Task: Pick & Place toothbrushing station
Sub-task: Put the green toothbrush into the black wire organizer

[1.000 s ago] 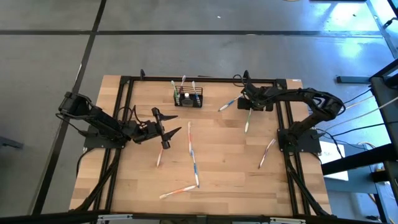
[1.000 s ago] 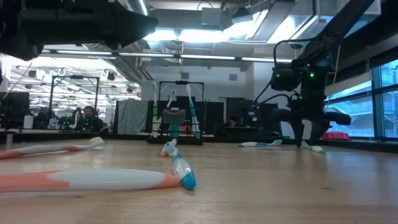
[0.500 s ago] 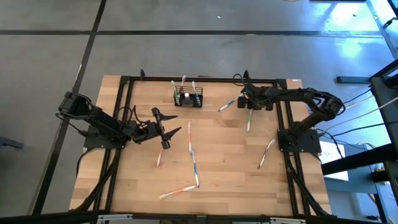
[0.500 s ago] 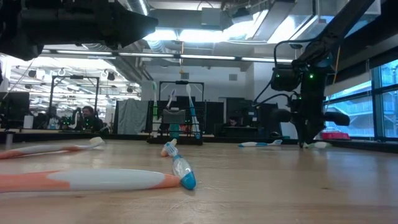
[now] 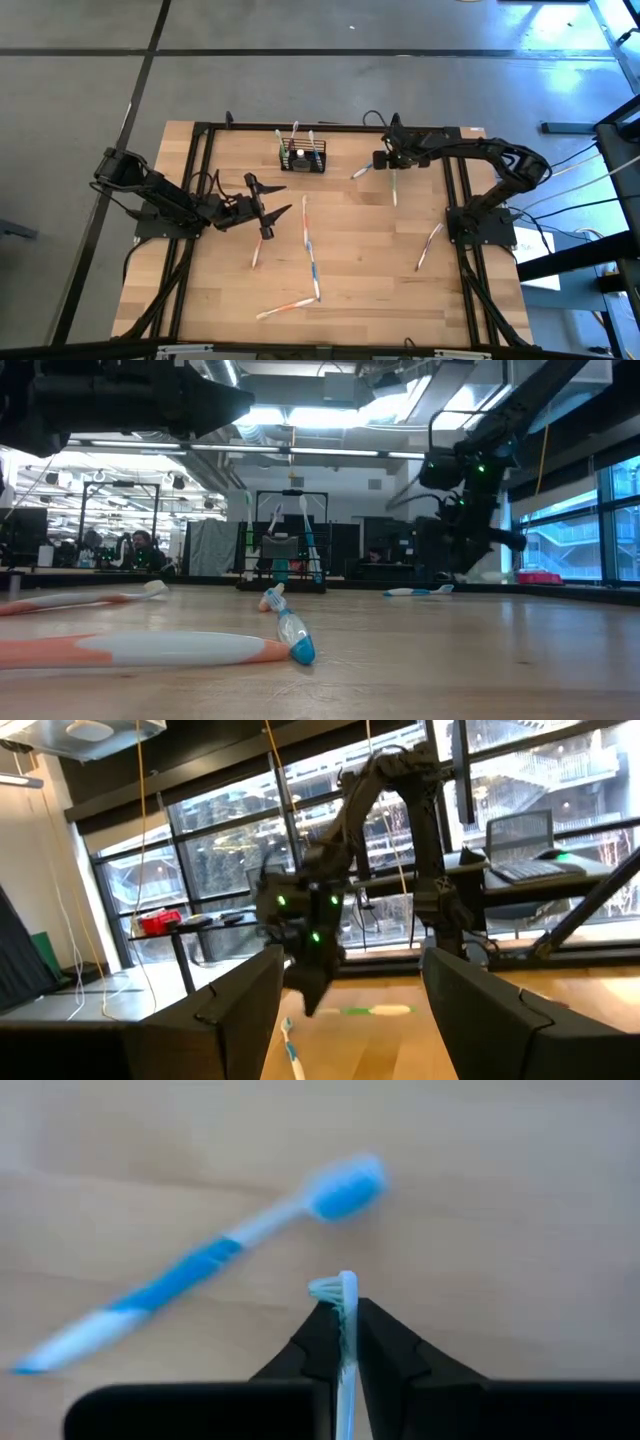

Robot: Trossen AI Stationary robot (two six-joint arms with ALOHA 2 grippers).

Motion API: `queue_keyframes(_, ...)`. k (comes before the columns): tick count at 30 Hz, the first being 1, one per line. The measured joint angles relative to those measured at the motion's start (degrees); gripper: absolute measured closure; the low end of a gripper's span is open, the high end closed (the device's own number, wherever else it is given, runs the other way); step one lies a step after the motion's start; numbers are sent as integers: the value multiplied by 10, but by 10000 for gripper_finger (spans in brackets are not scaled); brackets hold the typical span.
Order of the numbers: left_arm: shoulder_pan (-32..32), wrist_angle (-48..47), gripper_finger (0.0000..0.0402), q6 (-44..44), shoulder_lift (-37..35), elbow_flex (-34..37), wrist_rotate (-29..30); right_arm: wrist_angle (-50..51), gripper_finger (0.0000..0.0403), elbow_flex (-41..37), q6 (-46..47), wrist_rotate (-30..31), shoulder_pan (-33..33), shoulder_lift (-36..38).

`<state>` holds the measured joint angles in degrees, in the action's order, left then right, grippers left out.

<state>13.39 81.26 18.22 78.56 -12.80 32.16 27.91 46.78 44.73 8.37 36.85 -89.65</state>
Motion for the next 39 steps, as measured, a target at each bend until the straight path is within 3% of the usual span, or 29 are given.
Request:
queue_keyframes(17, 0, -18, 164, 0, 0, 0, 28, -33, 380, 132, -142, -4, -87, 11)
queue_keyframes(22, 0, -27, 164, -8, 0, 0, 28, -59, 380, 133, -169, 0, -101, 48)
queue_keyframes(30, 0, -36, 164, -26, 0, 0, 28, -74, 380, 133, -187, 61, -124, 111)
queue_keyframes(39, 0, -36, 164, -26, 0, 0, 28, -291, 380, 33, -200, 73, -135, 127)
